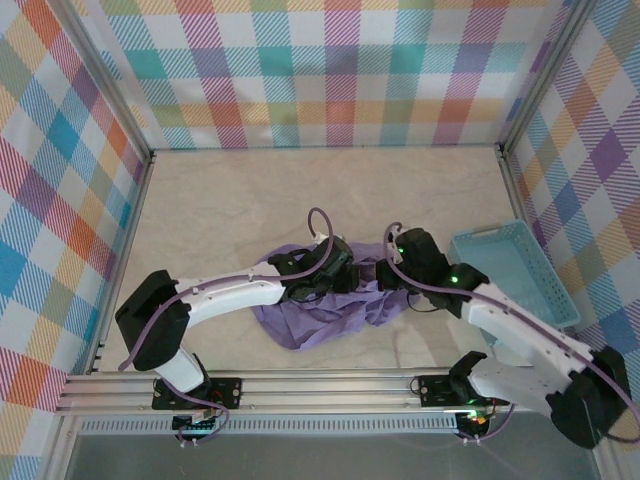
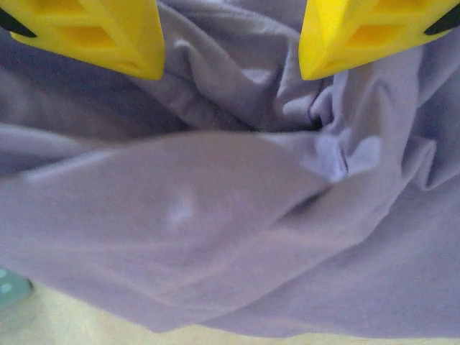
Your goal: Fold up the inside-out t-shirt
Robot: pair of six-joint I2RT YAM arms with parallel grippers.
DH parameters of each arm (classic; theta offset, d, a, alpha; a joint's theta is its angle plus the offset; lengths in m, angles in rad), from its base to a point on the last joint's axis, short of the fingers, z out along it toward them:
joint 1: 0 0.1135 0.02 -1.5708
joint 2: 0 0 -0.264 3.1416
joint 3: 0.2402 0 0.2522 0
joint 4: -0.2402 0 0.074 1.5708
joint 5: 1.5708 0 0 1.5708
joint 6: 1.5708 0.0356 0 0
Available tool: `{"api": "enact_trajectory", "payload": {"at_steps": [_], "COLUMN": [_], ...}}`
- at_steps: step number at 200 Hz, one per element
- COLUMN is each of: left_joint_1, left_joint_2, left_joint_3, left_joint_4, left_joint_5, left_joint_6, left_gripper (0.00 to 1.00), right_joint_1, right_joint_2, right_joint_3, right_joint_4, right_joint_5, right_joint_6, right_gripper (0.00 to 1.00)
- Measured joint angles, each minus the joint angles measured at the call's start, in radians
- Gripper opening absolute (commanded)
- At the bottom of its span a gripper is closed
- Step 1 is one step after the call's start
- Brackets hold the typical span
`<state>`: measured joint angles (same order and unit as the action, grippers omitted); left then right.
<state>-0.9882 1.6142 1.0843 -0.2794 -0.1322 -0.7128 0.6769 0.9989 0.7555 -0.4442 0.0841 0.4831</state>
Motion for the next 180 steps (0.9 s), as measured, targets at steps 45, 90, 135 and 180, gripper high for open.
{"api": "enact_trajectory", "payload": {"at_steps": [45,90,135,180], "left_joint_1": [0.000,-0.004,-0.058,-0.188], "left_joint_2": [0.122,0.227,0.194,-0.040], "left_joint_3": [0.052,0.116,0.090,-0.126], "left_joint_4": [-0.029,-0.071,-0.071,0.066], "left_joint_5": [0.011,0.008,-0.056,-0.132], "left_joint_6": [-0.025,-0.031,0.004,0.049], "left_gripper": [0.51,0.22,0.00,0.00], "right_joint_1": [0.000,0.000,-0.011,-0.017], "right_joint_2": [-0.105,-0.117,-0.058,-0.014], "right_joint_3": [-0.109,-0.156,-0.182,-0.214], "right_joint_4": [0.010,0.010,-0.039,-0.103], "right_joint_5": [-0.023,-0.019,0.079,0.101], "right_joint_6": [0.079,0.116,0.192,0.237], "right_gripper": [0.00,0.00,0.09,0.39]}}
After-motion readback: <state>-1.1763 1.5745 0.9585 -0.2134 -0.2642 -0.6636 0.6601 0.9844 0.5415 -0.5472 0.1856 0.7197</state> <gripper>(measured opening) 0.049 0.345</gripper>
